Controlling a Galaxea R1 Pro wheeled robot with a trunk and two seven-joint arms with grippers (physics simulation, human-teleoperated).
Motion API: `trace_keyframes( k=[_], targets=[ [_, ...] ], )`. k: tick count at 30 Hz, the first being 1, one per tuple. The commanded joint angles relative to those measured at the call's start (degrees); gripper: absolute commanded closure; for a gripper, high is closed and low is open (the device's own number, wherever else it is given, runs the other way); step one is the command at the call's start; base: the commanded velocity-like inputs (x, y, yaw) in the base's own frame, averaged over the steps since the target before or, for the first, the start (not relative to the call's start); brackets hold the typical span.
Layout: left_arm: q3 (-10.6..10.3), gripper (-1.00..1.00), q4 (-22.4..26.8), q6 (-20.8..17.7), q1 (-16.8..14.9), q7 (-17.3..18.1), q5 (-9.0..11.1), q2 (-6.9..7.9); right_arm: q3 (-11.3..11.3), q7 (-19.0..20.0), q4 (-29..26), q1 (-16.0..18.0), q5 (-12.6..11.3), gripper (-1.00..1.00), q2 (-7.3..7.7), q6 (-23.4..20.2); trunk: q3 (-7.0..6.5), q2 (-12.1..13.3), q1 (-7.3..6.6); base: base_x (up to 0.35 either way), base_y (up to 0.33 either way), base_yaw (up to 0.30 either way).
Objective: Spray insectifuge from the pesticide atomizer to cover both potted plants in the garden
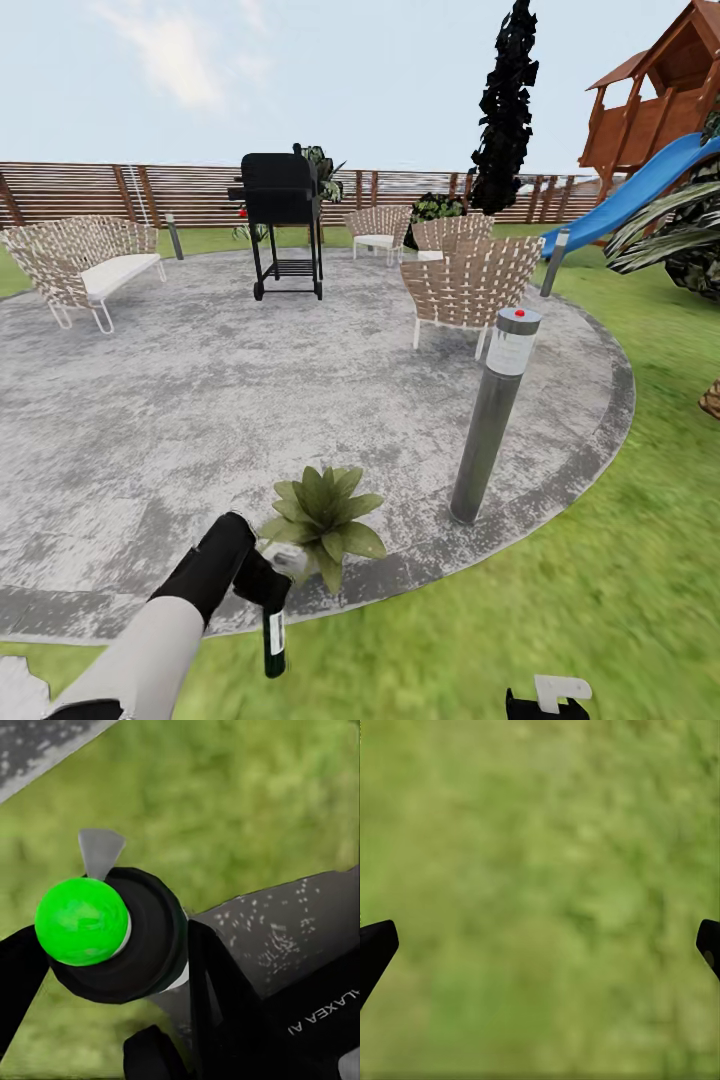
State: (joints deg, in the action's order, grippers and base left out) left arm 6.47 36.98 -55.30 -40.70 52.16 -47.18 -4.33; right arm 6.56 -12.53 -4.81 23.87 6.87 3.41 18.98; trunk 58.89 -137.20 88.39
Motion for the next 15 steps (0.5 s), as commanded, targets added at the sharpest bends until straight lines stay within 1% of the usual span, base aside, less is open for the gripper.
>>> trace_keyframes(
  k=[1, 3, 5, 11, 15],
  targets=[
    [1.9, 1.00, -0.5, -0.3, 0.3, -1.2, -0.1, -0.08, 0.5, -0.1, 0.1, 0.0, 0.6, -1.00, 0.00, 0.2, 0.05, 0.0, -0.01, 0.000, 0.000, 0.000],
    [3.0, 1.00, -0.8, -0.1, 1.1, -2.5, -0.1, -0.12, 0.5, -0.1, 0.1, 0.0, 0.7, -1.00, -0.03, 0.2, 0.05, 0.0, -0.01, 0.000, 0.000, 0.000],
    [3.5, 1.00, -1.0, 0.0, 1.7, -3.1, 0.0, -0.11, 0.4, 0.0, 0.1, 0.0, 0.6, -1.00, -0.15, 0.2, 0.05, 0.0, -0.01, 0.000, 0.000, 0.000],
    [3.3, 1.00, -1.0, -0.1, 1.8, -3.3, 0.0, -0.59, 0.4, -0.1, 0.0, 0.0, 0.4, -1.00, -0.42, 0.2, 0.25, 0.0, -0.01, 0.000, 0.000, 0.000],
    [3.3, 1.00, -1.0, -0.1, 1.9, -3.3, 0.0, -0.83, 0.5, -0.1, 0.0, 0.0, 0.3, -1.00, -0.43, 0.2, 1.31, -1.6, 0.87, 0.000, 0.000, 0.000]
  ],
)
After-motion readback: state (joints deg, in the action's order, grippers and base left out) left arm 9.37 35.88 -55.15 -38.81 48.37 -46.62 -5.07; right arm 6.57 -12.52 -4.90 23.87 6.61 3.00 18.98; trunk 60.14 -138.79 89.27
